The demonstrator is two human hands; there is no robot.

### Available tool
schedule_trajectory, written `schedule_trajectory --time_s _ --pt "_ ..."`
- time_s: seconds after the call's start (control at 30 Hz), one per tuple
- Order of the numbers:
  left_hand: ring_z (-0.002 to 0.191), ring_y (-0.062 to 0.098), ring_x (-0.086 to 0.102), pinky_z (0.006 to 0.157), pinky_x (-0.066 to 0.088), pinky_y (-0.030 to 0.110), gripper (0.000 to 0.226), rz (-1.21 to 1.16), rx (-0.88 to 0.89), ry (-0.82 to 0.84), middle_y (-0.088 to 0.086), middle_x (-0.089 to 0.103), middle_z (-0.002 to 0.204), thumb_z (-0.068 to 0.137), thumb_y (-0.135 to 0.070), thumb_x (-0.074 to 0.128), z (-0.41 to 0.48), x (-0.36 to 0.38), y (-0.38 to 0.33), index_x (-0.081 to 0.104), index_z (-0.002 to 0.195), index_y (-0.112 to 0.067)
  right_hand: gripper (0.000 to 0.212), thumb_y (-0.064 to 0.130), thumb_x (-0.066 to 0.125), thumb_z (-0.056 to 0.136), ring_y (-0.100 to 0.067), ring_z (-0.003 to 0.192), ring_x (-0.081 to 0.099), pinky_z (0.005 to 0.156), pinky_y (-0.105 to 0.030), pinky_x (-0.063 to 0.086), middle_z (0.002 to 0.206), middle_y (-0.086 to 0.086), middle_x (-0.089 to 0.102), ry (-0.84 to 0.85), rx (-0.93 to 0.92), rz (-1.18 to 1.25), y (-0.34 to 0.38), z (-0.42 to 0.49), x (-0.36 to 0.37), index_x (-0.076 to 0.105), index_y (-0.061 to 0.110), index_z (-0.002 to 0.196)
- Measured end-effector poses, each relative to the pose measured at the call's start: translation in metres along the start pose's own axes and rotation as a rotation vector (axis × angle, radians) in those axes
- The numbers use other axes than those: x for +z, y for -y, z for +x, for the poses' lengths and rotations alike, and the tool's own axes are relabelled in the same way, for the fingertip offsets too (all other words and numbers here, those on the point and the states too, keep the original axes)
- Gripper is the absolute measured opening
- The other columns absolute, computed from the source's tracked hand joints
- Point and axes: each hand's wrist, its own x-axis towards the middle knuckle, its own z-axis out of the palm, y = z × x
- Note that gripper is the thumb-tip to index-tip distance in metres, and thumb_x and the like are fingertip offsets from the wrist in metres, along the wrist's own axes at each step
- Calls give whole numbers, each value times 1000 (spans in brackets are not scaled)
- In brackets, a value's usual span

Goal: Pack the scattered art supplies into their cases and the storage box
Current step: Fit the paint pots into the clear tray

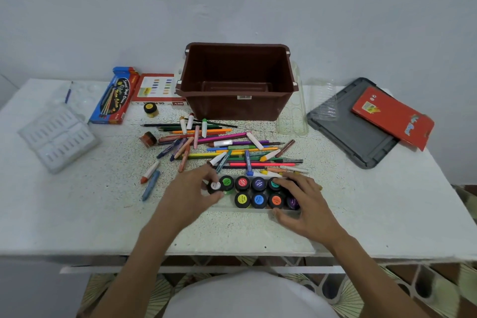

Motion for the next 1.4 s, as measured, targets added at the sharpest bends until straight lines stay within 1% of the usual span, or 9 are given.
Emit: schedule_trajectory --time_s 0.27,0.5,0.63,0.77,0.9,1.0,1.17,1.3,1.4 --pt "91 7 62 74 48 26 18 42 -84 -73 -11 65 101 85 -38 72 -12 41 2 58 92 -29 62 60 61 82 -11 127 37 104 -30 32 141 10 45 -3 1 2 0 0 0 53 30 136" --pt "97 9 61 79 50 30 21 29 -40 -40 -10 64 104 86 -43 69 -13 46 3 60 99 -28 61 57 62 82 -9 127 36 105 -27 29 141 9 45 -10 2 1 1 -1 1 53 30 136" --pt "90 5 61 75 49 26 23 40 21 -104 -12 64 99 89 -46 64 -11 33 5 63 102 -27 61 57 62 82 -8 128 36 106 -22 24 141 10 44 -4 6 -2 0 -1 1 53 30 136" --pt "83 8 61 72 47 23 15 48 64 -207 -6 65 96 93 -34 62 4 12 19 67 99 -21 61 58 61 82 -9 128 36 105 -27 29 141 11 44 5 8 -4 0 -1 0 52 31 137" --pt "90 17 61 80 50 34 12 -3 -4 -405 6 67 104 92 -20 64 33 -10 50 69 101 -13 62 58 62 82 -9 127 36 105 -29 32 141 11 44 11 12 -7 1 -1 0 52 32 137" --pt "104 28 54 88 42 37 19 76 -71 -523 14 61 115 91 -16 64 57 -24 78 66 110 -13 62 58 63 82 -9 127 35 104 -30 32 141 11 44 9 17 -12 1 -1 1 51 32 137" --pt "122 44 42 97 38 56 42 319 -215 -474 21 48 136 90 -10 60 88 -45 113 58 130 -19 62 57 63 82 -9 127 36 104 -31 33 141 12 43 6 18 -9 1 -1 1 51 32 137" --pt "105 41 57 89 49 51 34 316 -271 -378 18 61 120 89 -16 62 104 -51 126 64 123 -22 61 57 62 82 -10 128 36 104 -31 33 142 12 43 5 18 -8 2 -2 1 51 32 137" --pt "96 39 60 81 52 47 31 262 -233 -429 17 64 110 87 -12 65 102 -50 127 67 117 -19 62 58 61 82 -12 128 37 104 -29 32 142 12 43 8 20 -9 3 -1 1 51 32 137"
